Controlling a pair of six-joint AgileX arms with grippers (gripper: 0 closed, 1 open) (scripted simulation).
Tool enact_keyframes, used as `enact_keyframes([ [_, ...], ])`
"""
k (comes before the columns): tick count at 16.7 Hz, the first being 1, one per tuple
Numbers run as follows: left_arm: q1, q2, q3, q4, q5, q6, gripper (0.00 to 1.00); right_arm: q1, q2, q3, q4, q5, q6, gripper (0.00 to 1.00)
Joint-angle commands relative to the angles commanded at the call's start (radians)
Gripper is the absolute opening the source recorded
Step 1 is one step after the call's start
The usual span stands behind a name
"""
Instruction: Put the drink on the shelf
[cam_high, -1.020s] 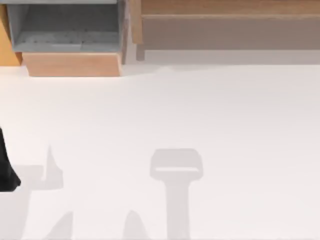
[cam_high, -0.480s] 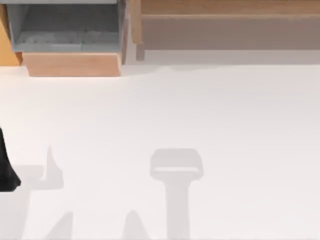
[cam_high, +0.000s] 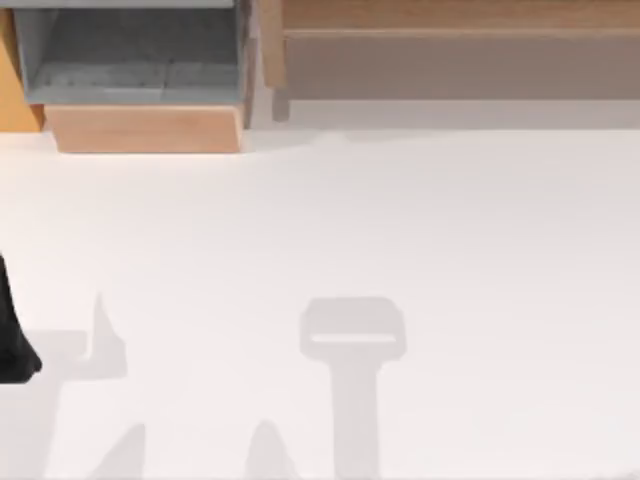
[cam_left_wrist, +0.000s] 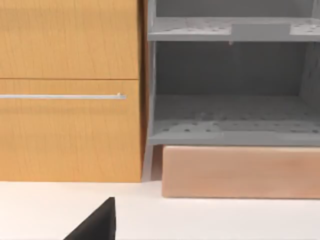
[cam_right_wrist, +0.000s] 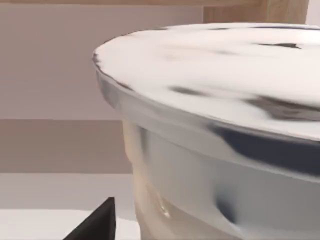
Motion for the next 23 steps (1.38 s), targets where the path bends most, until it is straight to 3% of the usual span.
enact_keyframes([
  [13,0.0,0.0,0.0,0.0,0.0,0.0,1.0,0.0,0.0,0.0,0.0,0.0,0.0,0.02],
  [23,0.0,0.0,0.0,0.0,0.0,0.0,1.0,-0.003,-0.005,-0.001,-0.002,0.0,0.001,0.0],
])
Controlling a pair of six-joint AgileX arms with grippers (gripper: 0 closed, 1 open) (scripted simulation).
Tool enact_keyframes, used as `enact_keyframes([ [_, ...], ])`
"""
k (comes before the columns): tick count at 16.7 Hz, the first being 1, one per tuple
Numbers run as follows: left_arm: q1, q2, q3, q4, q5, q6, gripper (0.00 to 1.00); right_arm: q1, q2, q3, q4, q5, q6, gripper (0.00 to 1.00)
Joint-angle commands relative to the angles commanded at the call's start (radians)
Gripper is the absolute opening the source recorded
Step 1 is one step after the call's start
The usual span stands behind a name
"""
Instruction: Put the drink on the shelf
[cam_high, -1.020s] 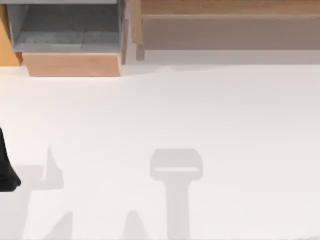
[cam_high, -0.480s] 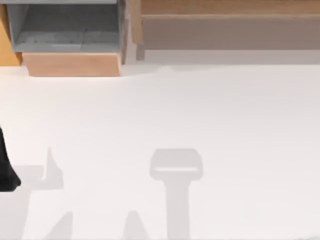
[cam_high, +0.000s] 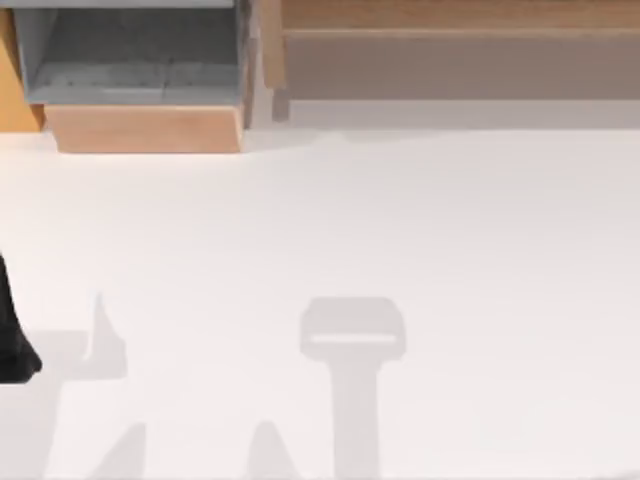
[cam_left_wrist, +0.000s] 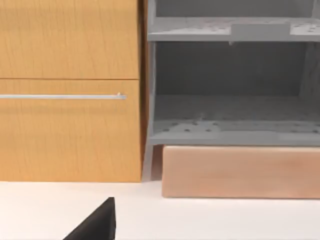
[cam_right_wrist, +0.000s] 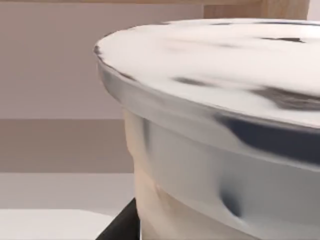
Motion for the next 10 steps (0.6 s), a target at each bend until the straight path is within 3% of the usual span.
enact_keyframes([
  [10,0.0,0.0,0.0,0.0,0.0,0.0,1.0,0.007,-0.061,0.017,-0.02,0.017,-0.003,0.0],
])
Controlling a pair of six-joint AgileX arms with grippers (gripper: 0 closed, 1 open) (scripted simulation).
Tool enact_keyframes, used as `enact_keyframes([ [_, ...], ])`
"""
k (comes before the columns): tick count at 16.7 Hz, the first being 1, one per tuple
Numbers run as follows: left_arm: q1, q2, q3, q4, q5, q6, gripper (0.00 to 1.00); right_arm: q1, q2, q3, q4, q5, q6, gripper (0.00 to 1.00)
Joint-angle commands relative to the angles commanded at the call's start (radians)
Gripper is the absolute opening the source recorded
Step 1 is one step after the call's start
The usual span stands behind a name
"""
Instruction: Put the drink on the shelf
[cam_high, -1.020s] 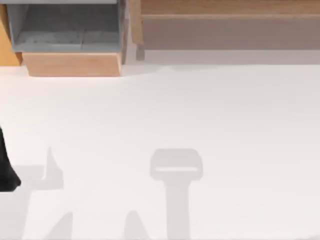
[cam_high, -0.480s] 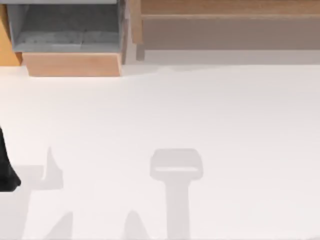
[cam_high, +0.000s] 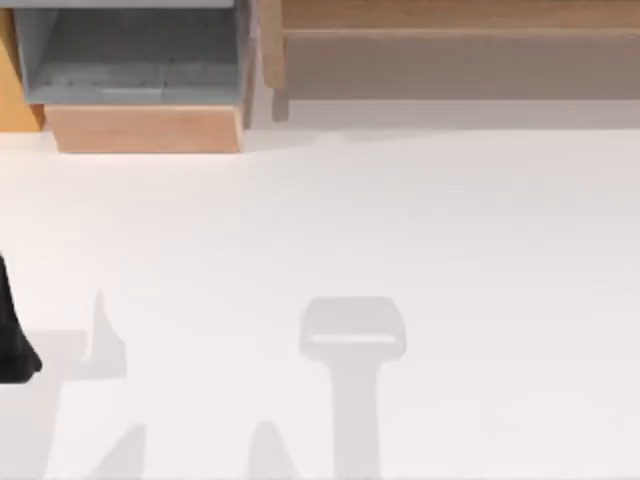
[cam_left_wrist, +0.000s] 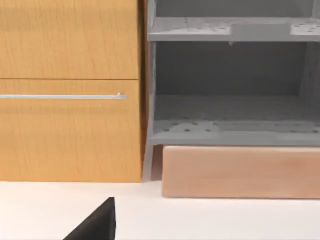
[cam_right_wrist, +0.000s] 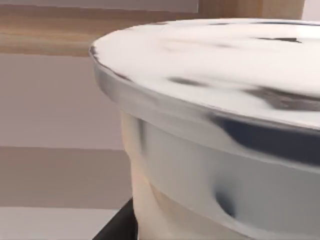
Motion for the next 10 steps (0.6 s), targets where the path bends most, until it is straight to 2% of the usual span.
enact_keyframes([
  [5,0.0,0.0,0.0,0.0,0.0,0.0,1.0,0.081,-0.134,0.071,-0.021,0.129,-0.027,0.0],
  [10,0.0,0.0,0.0,0.0,0.0,0.0,1.0,0.268,-0.25,0.151,-0.15,0.334,-0.05,0.0],
])
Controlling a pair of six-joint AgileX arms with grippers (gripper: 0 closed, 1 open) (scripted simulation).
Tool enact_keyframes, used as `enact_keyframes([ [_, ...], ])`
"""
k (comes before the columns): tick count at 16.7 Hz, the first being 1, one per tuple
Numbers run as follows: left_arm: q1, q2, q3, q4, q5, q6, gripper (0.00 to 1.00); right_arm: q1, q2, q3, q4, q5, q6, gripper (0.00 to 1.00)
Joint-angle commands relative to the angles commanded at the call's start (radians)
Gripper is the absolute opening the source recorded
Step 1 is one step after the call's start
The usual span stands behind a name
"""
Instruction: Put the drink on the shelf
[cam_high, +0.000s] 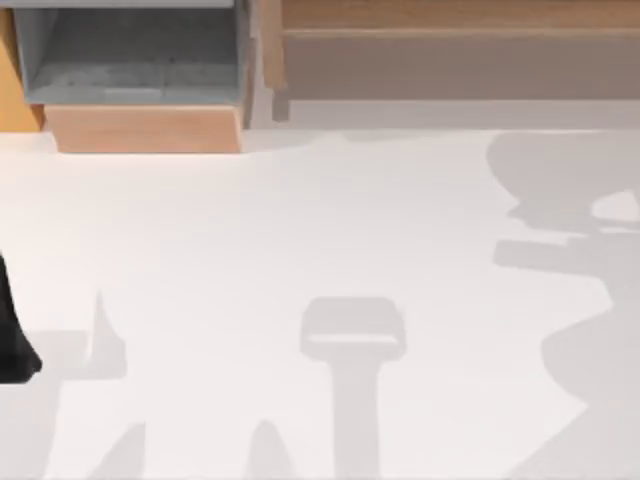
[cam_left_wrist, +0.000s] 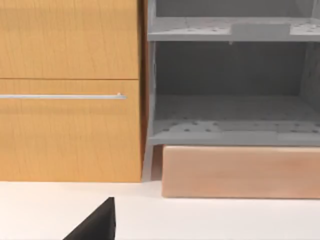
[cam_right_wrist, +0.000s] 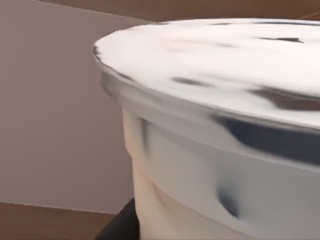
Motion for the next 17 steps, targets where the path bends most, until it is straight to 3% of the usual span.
enact_keyframes([
  [11,0.0,0.0,0.0,0.0,0.0,0.0,1.0,0.573,-0.036,0.241,-0.493,0.51,0.011,0.0],
  [17,0.0,0.0,0.0,0.0,0.0,0.0,1.0,0.791,-0.026,0.362,-0.708,0.706,0.037,0.0],
])
